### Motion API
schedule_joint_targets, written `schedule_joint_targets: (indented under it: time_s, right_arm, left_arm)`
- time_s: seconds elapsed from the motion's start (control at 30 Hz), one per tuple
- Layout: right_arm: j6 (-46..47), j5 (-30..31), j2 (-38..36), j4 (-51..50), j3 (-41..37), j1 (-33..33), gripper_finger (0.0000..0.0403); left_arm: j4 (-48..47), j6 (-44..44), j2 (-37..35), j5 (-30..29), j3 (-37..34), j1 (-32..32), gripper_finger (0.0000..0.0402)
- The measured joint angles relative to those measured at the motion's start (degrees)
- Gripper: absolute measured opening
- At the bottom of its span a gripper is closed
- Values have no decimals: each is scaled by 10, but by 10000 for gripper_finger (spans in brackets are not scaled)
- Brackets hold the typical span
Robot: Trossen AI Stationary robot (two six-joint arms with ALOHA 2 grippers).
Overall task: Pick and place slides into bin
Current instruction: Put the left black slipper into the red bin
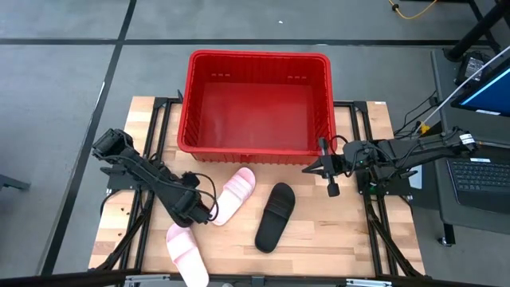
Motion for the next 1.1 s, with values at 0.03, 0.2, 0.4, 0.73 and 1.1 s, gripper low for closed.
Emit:
schedule_joint_targets:
  time_s: [0.03, 0.2, 0.4, 0.73, 1.1]
  right_arm:
    - [0, 0, 0, 2, 0, 0, 6]
    - [-1, 0, 0, 5, 0, 0, 6]
    - [-1, 0, 0, 4, 0, 0, 6]
    - [-2, 0, 0, 4, 0, 0, 6]
    - [-2, 0, 0, 2, 0, 0, 6]
  left_arm:
    - [0, 0, 0, -16, 0, 2, 191]
    - [0, 6, 0, -56, 0, 13, 191]
    - [3, 33, 0, -30, 0, 20, 191]
    - [18, 60, 0, 14, 0, 19, 191]
    - [11, 72, 0, 5, 0, 19, 191]
